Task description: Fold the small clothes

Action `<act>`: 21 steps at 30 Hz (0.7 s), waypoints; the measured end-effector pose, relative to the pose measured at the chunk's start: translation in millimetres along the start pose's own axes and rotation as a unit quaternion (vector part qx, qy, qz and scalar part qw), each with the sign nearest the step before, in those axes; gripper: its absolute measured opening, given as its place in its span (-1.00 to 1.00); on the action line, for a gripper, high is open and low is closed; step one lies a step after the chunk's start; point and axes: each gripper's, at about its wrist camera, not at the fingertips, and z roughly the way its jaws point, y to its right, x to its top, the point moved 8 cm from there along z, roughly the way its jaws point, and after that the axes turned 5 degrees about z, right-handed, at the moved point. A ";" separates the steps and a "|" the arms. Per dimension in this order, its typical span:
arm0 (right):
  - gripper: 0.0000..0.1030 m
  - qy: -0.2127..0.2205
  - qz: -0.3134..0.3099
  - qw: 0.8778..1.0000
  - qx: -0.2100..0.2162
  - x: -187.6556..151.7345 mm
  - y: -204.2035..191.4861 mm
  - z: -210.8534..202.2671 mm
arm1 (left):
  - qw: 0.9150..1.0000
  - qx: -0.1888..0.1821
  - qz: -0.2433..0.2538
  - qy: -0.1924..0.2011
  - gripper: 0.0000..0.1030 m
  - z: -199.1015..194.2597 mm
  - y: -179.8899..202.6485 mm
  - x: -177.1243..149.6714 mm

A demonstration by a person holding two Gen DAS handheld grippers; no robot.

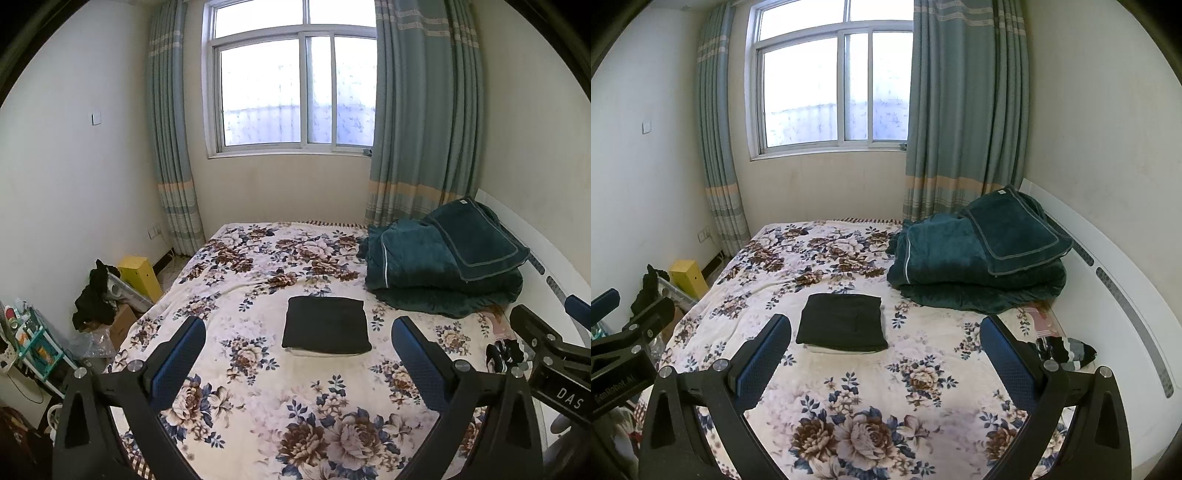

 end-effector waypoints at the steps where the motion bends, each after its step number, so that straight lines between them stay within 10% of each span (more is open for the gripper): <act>1: 1.00 0.000 -0.001 1.000 0.001 0.9 0.1 1.2 | 1.000 0.000 -0.001 0.000 1.00 0.4 -0.2 -0.3; 21: 1.00 -0.001 0.005 1.000 -0.002 -4.6 -1.4 -8.7 | 1.000 0.010 -0.002 0.003 1.00 -2.8 -1.6 -0.3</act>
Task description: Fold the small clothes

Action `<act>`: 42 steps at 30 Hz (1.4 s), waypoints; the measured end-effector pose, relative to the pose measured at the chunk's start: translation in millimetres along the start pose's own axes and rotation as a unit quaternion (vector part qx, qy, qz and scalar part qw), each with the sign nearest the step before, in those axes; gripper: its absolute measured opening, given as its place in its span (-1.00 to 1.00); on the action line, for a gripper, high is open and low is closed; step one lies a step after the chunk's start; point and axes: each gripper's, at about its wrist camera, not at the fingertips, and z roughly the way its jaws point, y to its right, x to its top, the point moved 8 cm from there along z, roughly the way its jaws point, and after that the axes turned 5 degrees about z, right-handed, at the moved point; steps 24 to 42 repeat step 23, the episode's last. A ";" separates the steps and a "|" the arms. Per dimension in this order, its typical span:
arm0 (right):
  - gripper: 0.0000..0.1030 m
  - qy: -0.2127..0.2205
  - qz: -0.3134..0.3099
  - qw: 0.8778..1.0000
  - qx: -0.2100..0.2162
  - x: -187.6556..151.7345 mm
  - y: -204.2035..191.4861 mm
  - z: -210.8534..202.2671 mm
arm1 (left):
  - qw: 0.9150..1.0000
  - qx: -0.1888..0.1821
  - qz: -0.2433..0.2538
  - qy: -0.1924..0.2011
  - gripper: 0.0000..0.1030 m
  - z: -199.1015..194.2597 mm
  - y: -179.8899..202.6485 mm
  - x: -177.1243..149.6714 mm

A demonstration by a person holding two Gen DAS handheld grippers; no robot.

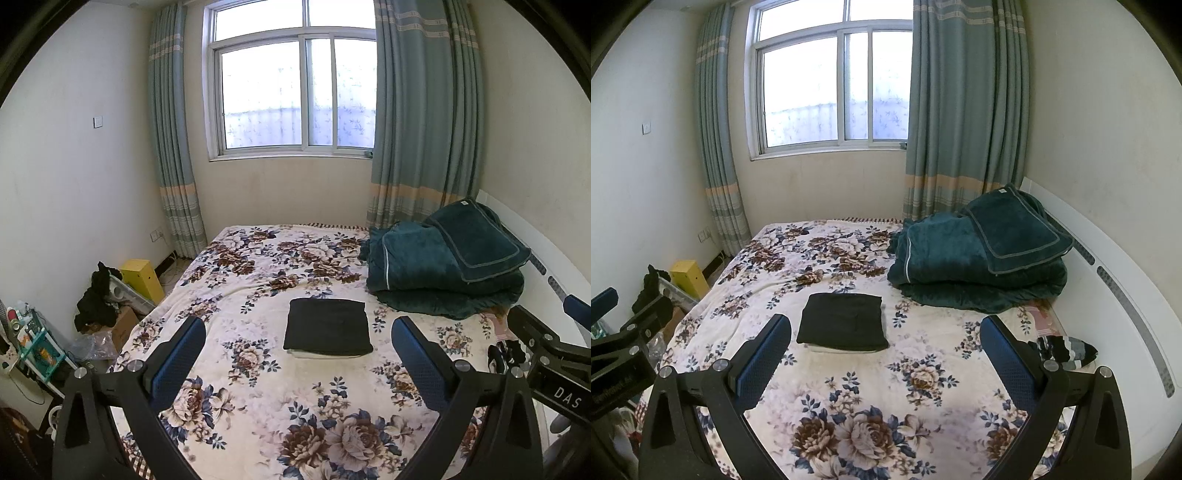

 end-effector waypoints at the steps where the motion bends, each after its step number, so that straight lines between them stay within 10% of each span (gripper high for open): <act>1: 1.00 0.000 0.000 1.000 -0.001 -1.1 0.1 -1.1 | 1.000 0.001 -0.001 0.001 1.00 -0.4 -0.1 -0.1; 42: 1.00 -0.002 -0.003 1.000 0.001 -1.2 -4.9 -2.0 | 1.000 0.005 -0.001 0.005 1.00 -3.1 -3.5 -4.0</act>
